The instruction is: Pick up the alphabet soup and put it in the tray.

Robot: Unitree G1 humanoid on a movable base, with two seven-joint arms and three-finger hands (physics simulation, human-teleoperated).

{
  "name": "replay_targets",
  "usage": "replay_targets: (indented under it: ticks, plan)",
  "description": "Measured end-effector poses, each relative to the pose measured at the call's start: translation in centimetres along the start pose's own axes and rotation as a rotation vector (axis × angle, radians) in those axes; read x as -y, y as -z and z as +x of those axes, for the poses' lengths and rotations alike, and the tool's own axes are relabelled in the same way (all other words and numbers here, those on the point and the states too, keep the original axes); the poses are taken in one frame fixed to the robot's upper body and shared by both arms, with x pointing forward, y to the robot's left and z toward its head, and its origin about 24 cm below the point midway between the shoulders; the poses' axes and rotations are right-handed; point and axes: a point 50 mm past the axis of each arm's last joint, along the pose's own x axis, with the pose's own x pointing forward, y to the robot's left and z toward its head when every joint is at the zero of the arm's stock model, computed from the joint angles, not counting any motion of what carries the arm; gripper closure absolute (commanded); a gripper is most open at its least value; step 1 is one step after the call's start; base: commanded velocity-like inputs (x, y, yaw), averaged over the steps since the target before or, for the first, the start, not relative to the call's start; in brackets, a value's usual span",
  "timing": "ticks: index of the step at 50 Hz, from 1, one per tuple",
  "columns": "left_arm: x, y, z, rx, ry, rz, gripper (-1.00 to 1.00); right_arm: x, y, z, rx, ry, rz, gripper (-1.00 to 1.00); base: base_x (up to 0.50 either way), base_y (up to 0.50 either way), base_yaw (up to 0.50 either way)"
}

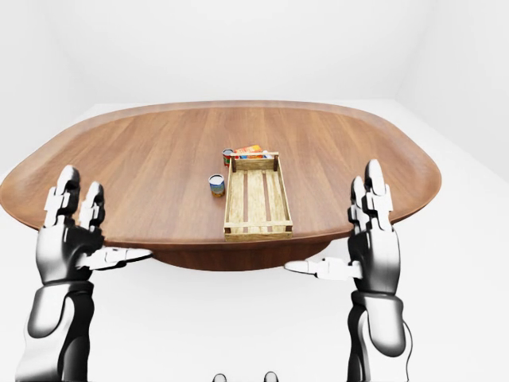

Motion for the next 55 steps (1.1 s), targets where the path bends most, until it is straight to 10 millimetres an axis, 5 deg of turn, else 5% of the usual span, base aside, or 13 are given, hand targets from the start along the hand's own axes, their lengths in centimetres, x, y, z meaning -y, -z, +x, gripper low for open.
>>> replay_targets:
  ticks: [8,17,31,41,55]
  plan:
    - [-1.3,-3.9,-0.3,0.167,-0.036,0.013,-1.00,0.4,-2.1,-0.4,0.082,0.011,-0.033,-1.00,0.00,0.00,0.00]
    - [-2.2,-5.9,-0.9,0.245,-0.057,0.041,-1.00,0.6,-3.5,-0.8,0.135,0.023,-0.045,-1.00,0.00,-0.11,0.00]
    - [-2.3,-6.7,-1.4,0.281,-0.062,0.043,-1.00,0.7,-4.0,-1.1,0.155,0.031,-0.048,-1.00,0.00,-0.50,0.00]
    - [-2.3,-7.0,-1.4,0.295,-0.065,0.037,-1.00,0.4,-3.6,-0.9,0.134,0.023,-0.060,-1.00,0.02,0.00,0.00]
    - [-2.6,-6.3,-1.4,0.265,-0.073,0.031,-1.00,-0.2,-3.4,-0.8,0.120,-0.003,-0.097,-1.00,0.50,0.00,0.00]
